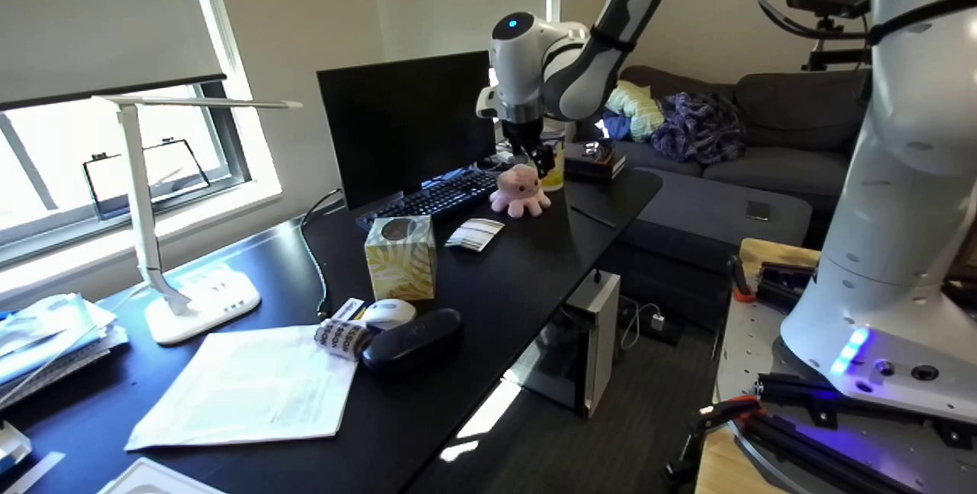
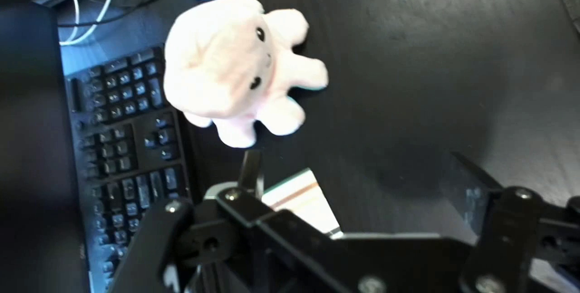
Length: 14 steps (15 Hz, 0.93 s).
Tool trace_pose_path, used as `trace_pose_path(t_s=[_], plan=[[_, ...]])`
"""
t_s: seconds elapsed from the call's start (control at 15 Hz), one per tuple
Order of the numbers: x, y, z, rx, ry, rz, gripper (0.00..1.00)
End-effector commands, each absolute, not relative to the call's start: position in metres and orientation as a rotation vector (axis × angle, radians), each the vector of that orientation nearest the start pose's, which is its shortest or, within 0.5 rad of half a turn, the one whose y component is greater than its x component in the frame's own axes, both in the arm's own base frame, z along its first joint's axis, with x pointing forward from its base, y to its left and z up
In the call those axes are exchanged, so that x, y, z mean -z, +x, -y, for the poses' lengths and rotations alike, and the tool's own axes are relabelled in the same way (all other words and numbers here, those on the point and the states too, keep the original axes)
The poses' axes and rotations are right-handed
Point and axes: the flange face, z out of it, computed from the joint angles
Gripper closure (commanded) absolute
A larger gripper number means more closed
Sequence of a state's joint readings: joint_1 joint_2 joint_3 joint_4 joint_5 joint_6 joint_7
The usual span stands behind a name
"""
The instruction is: Move the octopus plush toy and the tissue box to the right side of the desk
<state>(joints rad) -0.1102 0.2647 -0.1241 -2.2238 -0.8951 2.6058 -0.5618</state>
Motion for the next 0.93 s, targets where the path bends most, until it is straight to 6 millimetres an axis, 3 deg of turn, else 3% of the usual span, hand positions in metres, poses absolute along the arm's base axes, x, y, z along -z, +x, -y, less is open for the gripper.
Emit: trace_pose_path(t_s=[0.0,0.27,0.47,0.6,0.73,0.8,0.87], plan=[[-0.281,0.482,0.056,0.197,2.259,-1.375,0.0],[-0.306,0.429,-0.003,0.246,2.368,-1.337,0.0],[-0.344,0.406,-0.051,0.189,2.51,-1.282,0.0],[-0.371,0.409,-0.075,0.204,2.638,-1.215,0.0],[-0.389,0.421,-0.081,0.257,2.728,-1.081,0.0],[-0.378,0.411,-0.078,0.216,2.65,-1.183,0.0],[-0.388,0.414,-0.08,0.222,2.676,-1.148,0.0]])
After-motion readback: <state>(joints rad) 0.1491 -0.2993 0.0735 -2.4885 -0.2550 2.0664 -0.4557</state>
